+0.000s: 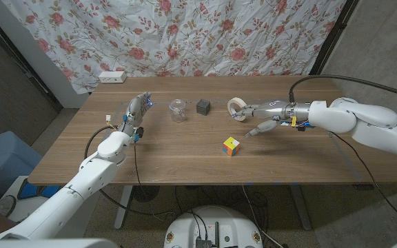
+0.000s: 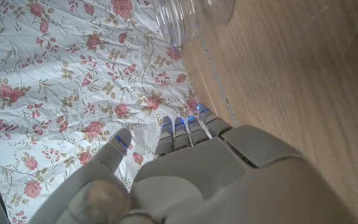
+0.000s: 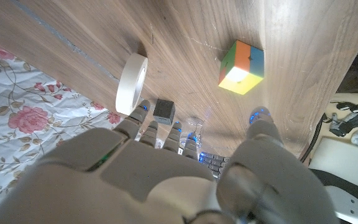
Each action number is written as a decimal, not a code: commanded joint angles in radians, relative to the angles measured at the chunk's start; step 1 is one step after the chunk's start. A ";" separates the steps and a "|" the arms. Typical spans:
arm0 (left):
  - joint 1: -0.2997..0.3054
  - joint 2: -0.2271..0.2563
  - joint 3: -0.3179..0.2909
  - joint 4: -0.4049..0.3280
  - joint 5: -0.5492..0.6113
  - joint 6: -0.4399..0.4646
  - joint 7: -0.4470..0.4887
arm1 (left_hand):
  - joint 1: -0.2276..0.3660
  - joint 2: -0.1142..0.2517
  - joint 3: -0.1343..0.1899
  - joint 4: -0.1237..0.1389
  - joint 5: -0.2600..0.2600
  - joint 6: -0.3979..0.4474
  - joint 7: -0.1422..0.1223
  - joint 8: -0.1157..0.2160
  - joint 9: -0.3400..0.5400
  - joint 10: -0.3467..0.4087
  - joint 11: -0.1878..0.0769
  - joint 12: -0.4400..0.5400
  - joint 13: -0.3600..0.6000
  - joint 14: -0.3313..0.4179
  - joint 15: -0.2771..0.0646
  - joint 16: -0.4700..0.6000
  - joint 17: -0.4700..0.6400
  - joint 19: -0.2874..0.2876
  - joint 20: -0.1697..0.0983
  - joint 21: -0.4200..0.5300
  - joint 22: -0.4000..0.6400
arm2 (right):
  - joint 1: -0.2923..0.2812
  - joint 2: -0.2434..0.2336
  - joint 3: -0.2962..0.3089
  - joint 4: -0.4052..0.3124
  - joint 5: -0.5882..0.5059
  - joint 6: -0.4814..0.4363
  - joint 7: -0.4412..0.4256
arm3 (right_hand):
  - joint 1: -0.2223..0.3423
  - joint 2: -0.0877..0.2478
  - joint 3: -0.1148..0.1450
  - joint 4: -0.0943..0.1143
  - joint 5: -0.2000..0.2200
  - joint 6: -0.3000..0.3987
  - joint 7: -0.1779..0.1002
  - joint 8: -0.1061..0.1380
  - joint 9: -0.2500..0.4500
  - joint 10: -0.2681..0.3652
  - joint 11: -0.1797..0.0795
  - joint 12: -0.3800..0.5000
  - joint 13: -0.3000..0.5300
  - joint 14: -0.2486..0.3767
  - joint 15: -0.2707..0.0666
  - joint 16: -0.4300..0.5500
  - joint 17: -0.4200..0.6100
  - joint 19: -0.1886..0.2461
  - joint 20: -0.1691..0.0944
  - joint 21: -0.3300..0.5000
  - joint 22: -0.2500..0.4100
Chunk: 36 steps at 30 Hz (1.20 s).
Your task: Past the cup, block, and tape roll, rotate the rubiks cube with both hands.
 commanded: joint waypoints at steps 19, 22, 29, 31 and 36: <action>0.007 -0.004 -0.013 0.012 0.000 -0.039 -0.004 | -0.005 0.090 0.008 0.009 -0.002 0.016 0.000 -0.002 0.005 0.015 -0.002 0.002 0.002 0.020 -0.001 0.003 0.005 0.020 0.003 0.010 0.005 | 0.138 0.074 -0.114 -0.109 -0.131 -0.051 0.270 | 0.149 -0.041 0.059 -0.004 0.016 0.059 0.008 0.031 0.006 0.071 -0.010 0.030 0.009 0.031 0.013 0.028 -0.009 0.012 0.020 0.010 0.001; 0.007 -0.002 -0.013 0.011 0.002 -0.040 -0.006 | -0.005 0.090 0.009 0.009 -0.002 0.019 0.002 -0.001 0.005 0.016 -0.002 0.002 0.002 0.021 -0.001 0.003 0.005 0.021 0.003 0.010 0.005 | 0.135 0.079 -0.116 -0.107 -0.145 -0.040 0.257 | 0.177 -0.048 0.070 -0.004 0.022 0.058 0.011 0.030 0.006 0.077 -0.001 0.031 0.010 0.044 0.011 0.033 -0.012 0.030 0.027 0.015 0.001; 0.012 -0.004 -0.016 0.011 -0.002 -0.050 -0.010 | -0.004 0.090 0.010 0.010 -0.002 0.021 0.003 -0.001 0.005 0.021 -0.001 0.003 0.002 0.024 -0.001 0.003 0.005 0.024 0.003 0.010 0.005 | 0.134 0.096 -0.123 -0.105 -0.158 -0.039 0.252 | 0.237 -0.066 0.096 -0.003 0.056 0.080 0.018 0.035 0.006 0.099 0.003 0.034 0.013 0.070 -0.001 0.040 -0.017 0.069 0.018 0.021 0.001; 0.014 -0.002 -0.017 0.006 0.000 -0.042 -0.003 | -0.004 0.090 0.010 0.010 -0.002 0.022 0.004 -0.001 0.005 0.022 -0.001 0.003 0.002 0.027 -0.001 0.004 0.005 0.025 0.003 0.011 0.005 | 0.137 0.101 -0.128 -0.105 -0.175 -0.035 0.252 | 0.242 -0.070 0.098 -0.002 0.059 0.079 0.018 0.034 0.006 0.100 0.004 0.034 0.013 0.071 -0.001 0.040 -0.018 0.069 0.018 0.020 0.001; 0.015 -0.002 -0.019 0.008 -0.001 -0.051 -0.009 | -0.004 0.090 0.011 0.010 -0.002 0.024 0.003 -0.001 0.005 0.024 -0.002 0.003 0.002 0.029 0.000 0.004 0.004 0.027 0.002 0.011 0.005 | 0.147 0.114 -0.145 -0.100 -0.208 -0.026 0.262 | 0.248 -0.083 0.097 -0.002 0.060 0.069 0.017 0.029 0.006 0.097 0.004 0.032 0.014 0.070 -0.002 0.039 -0.019 0.065 0.016 0.017 0.001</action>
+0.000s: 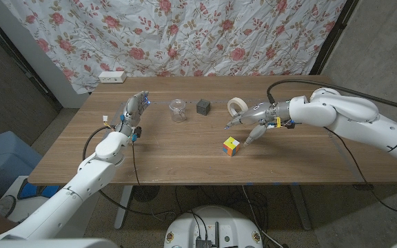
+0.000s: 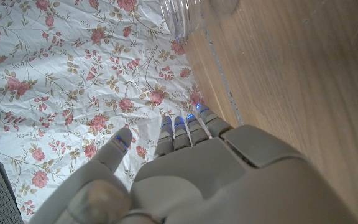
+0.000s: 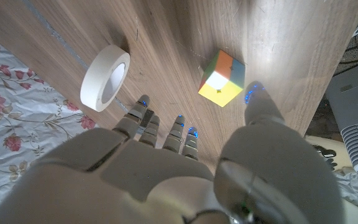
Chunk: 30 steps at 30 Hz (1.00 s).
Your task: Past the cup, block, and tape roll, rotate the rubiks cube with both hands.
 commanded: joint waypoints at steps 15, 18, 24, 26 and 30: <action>0.010 0.006 -0.007 -0.008 -0.001 -0.001 -0.004 | -0.004 0.090 0.005 0.004 -0.002 0.016 -0.002 -0.001 0.005 0.013 0.003 0.002 0.002 0.014 0.001 0.003 0.004 0.016 -0.004 0.007 0.005 | 0.007 0.048 -0.054 0.023 -0.138 0.048 -0.012 | 0.030 -0.055 -0.003 0.004 -0.011 0.013 -0.016 0.009 0.004 0.026 -0.005 0.006 0.008 0.018 0.001 0.007 -0.002 0.000 -0.010 -0.001 0.003; 0.012 0.005 -0.008 -0.008 -0.002 -0.004 -0.004 | -0.004 0.090 0.005 0.004 -0.002 0.016 -0.003 -0.001 0.005 0.014 0.002 0.002 0.002 0.014 0.001 0.003 0.004 0.017 -0.003 0.007 0.005 | 0.000 0.048 -0.055 0.024 -0.155 0.049 -0.024 | 0.032 -0.061 -0.005 0.006 -0.017 0.015 -0.017 0.009 0.004 0.027 -0.007 0.006 0.009 0.019 -0.002 0.007 -0.002 0.001 -0.010 -0.001 0.003; 0.017 0.002 -0.010 -0.011 -0.002 -0.011 -0.002 | -0.005 0.091 0.006 0.006 -0.002 0.018 -0.003 -0.001 0.005 0.015 0.003 0.001 0.002 0.015 0.001 0.002 0.005 0.018 -0.003 0.006 0.005 | -0.001 0.057 -0.063 0.033 -0.180 0.060 -0.038 | 0.038 -0.067 -0.004 0.008 -0.024 0.019 -0.022 0.010 0.005 0.034 -0.013 0.008 0.010 0.024 -0.004 0.008 -0.003 0.003 -0.013 -0.001 0.004; 0.018 0.002 -0.010 -0.011 -0.003 -0.013 -0.002 | -0.005 0.090 0.007 0.006 -0.002 0.018 -0.003 -0.002 0.005 0.015 0.003 0.001 0.002 0.015 0.001 0.002 0.005 0.018 -0.002 0.006 0.005 | 0.003 0.062 -0.068 0.040 -0.185 0.070 -0.042 | 0.043 -0.066 -0.002 0.009 -0.026 0.020 -0.023 0.011 0.006 0.037 -0.015 0.008 0.011 0.027 -0.004 0.009 -0.003 0.005 -0.013 0.000 0.004; 0.023 0.003 -0.011 -0.018 -0.004 -0.006 0.003 | -0.005 0.090 0.007 0.007 -0.002 0.019 -0.003 -0.002 0.005 0.016 0.003 0.001 0.002 0.016 0.002 0.002 0.005 0.018 -0.002 0.006 0.005 | 0.007 0.071 -0.075 0.051 -0.197 0.082 -0.051 | 0.056 -0.060 0.005 0.009 -0.031 0.022 -0.025 0.011 0.006 0.046 -0.013 0.011 0.012 0.035 -0.006 0.012 -0.003 0.007 -0.015 0.000 0.004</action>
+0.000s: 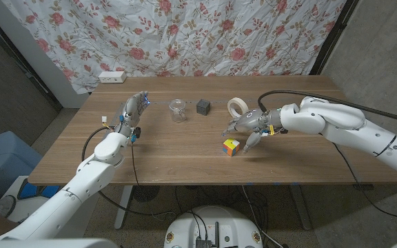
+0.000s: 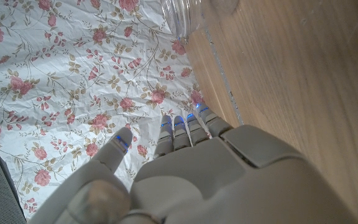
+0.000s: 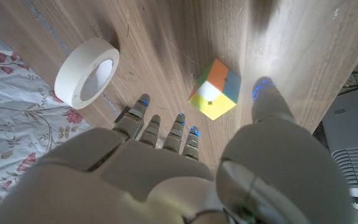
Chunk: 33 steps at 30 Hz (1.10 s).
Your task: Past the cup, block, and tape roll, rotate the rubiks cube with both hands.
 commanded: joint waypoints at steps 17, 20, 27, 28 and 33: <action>0.030 0.002 -0.008 -0.019 -0.006 -0.005 0.008 | -0.006 0.090 0.006 0.008 -0.002 0.013 -0.001 -0.003 0.005 0.011 -0.003 -0.001 0.002 0.007 0.000 0.002 0.005 0.009 -0.002 0.005 0.005 | 0.014 0.043 -0.042 0.050 -0.118 0.058 -0.073 | 0.095 0.009 0.035 0.005 -0.024 0.062 -0.028 0.024 0.005 0.059 -0.028 0.016 0.004 0.045 -0.016 0.016 0.000 0.013 -0.018 0.000 0.003; 0.036 0.002 -0.010 -0.024 -0.007 -0.006 0.010 | -0.006 0.090 0.006 0.008 -0.002 0.014 -0.001 -0.003 0.005 0.012 0.000 -0.001 0.002 0.008 0.000 0.002 0.005 0.009 -0.003 0.005 0.005 | 0.016 0.046 -0.045 0.054 -0.121 0.065 -0.076 | 0.096 0.001 0.033 0.008 -0.026 0.075 -0.034 0.028 0.005 0.071 -0.041 0.018 0.004 0.057 -0.021 0.020 0.000 0.016 -0.020 0.000 0.003; 0.051 0.005 -0.016 -0.034 -0.009 -0.010 0.014 | -0.007 0.090 0.006 0.009 -0.002 0.014 -0.001 -0.003 0.005 0.013 -0.003 -0.001 0.002 0.009 0.000 0.002 0.005 0.010 -0.002 0.005 0.005 | 0.018 0.051 -0.053 0.064 -0.158 0.078 -0.108 | 0.101 -0.007 0.032 0.013 -0.023 0.105 -0.037 0.037 0.005 0.113 -0.064 0.025 0.004 0.082 -0.044 0.029 0.001 0.029 -0.026 0.002 0.003; 0.052 0.004 -0.017 -0.034 -0.009 -0.012 0.014 | -0.007 0.090 0.006 0.009 -0.002 0.015 -0.001 -0.003 0.005 0.013 -0.003 -0.001 0.002 0.009 -0.001 0.002 0.005 0.010 -0.002 0.005 0.005 | 0.018 0.051 -0.053 0.065 -0.162 0.080 -0.113 | 0.102 -0.009 0.032 0.013 -0.022 0.108 -0.037 0.038 0.005 0.117 -0.066 0.026 0.004 0.086 -0.046 0.030 0.001 0.030 -0.028 0.001 0.003; 0.050 0.002 -0.018 -0.025 -0.011 -0.025 0.003 | -0.007 0.089 0.007 0.010 -0.002 0.016 -0.001 -0.003 0.005 0.014 -0.003 -0.001 0.002 0.011 0.000 0.002 0.005 0.011 -0.001 0.005 0.005 | 0.014 0.050 -0.051 0.066 -0.178 0.087 -0.141 | 0.108 -0.012 0.035 0.015 -0.018 0.142 -0.037 0.049 0.006 0.144 -0.076 0.029 0.004 0.104 -0.055 0.035 0.003 0.037 -0.033 0.001 0.003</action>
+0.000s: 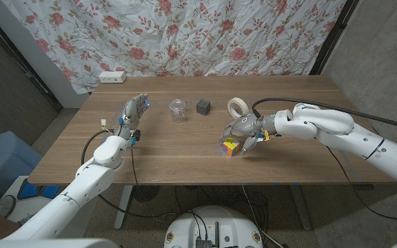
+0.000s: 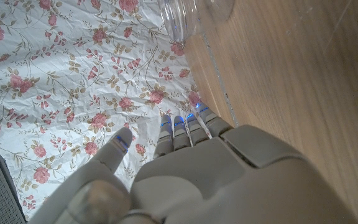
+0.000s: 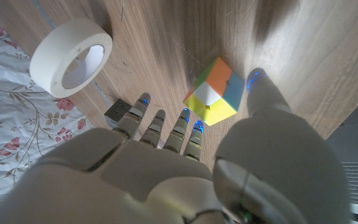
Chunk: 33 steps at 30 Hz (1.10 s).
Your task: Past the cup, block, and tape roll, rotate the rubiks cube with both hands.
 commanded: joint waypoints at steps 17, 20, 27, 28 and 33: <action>0.001 0.000 -0.002 0.012 -0.011 -0.005 -0.017 | -0.007 0.089 0.006 0.009 -0.002 0.012 0.000 -0.003 0.005 0.013 0.002 -0.001 0.003 0.014 0.000 0.002 0.005 0.014 0.001 0.005 0.005 | 0.004 0.009 -0.006 0.021 -0.051 0.029 -0.071 | 0.002 -0.011 0.003 0.015 0.020 0.133 -0.006 0.046 0.009 0.151 -0.022 0.023 0.003 0.105 -0.055 0.036 0.008 0.054 -0.032 0.002 0.003; 0.000 -0.002 -0.002 0.018 -0.014 -0.011 -0.022 | -0.007 0.088 0.006 0.010 -0.002 0.012 -0.001 -0.003 0.005 0.014 0.002 -0.001 0.003 0.014 0.000 0.001 0.005 0.014 0.000 0.004 0.005 | 0.011 0.012 -0.009 0.027 -0.047 0.034 -0.065 | 0.003 -0.009 0.005 0.015 0.022 0.149 -0.006 0.052 0.010 0.168 -0.023 0.024 0.003 0.113 -0.063 0.038 0.008 0.056 -0.033 0.002 0.003; -0.002 -0.001 0.000 0.021 -0.018 -0.007 -0.026 | -0.007 0.088 0.006 0.010 -0.002 0.013 0.000 -0.004 0.005 0.014 0.002 -0.002 0.003 0.014 0.001 0.001 0.005 0.014 0.001 0.004 0.005 | 0.022 0.017 -0.012 0.039 -0.038 0.044 -0.063 | 0.007 -0.006 0.009 0.014 0.025 0.182 -0.006 0.065 0.014 0.192 -0.024 0.025 0.005 0.124 -0.071 0.040 0.009 0.058 -0.035 0.000 0.003; -0.003 -0.001 0.001 0.023 -0.019 -0.009 -0.029 | -0.007 0.088 0.006 0.011 -0.002 0.014 0.001 -0.003 0.005 0.014 0.002 -0.002 0.003 0.014 0.001 0.001 0.005 0.014 0.000 0.004 0.005 | 0.024 0.018 -0.012 0.040 -0.037 0.044 -0.060 | 0.008 -0.005 0.010 0.014 0.025 0.186 -0.006 0.067 0.014 0.194 -0.024 0.025 0.005 0.125 -0.072 0.040 0.009 0.058 -0.035 0.000 0.003; -0.004 0.000 0.002 0.022 -0.017 -0.002 -0.025 | -0.007 0.088 0.007 0.011 -0.002 0.015 0.001 -0.003 0.005 0.015 0.002 -0.002 0.003 0.014 0.001 0.001 0.005 0.015 0.001 0.004 0.005 | 0.028 0.021 -0.014 0.045 -0.037 0.047 -0.064 | 0.017 0.005 0.011 0.014 0.022 0.232 -0.006 0.089 0.020 0.226 -0.025 0.028 0.010 0.138 -0.079 0.044 0.010 0.061 -0.038 -0.001 0.003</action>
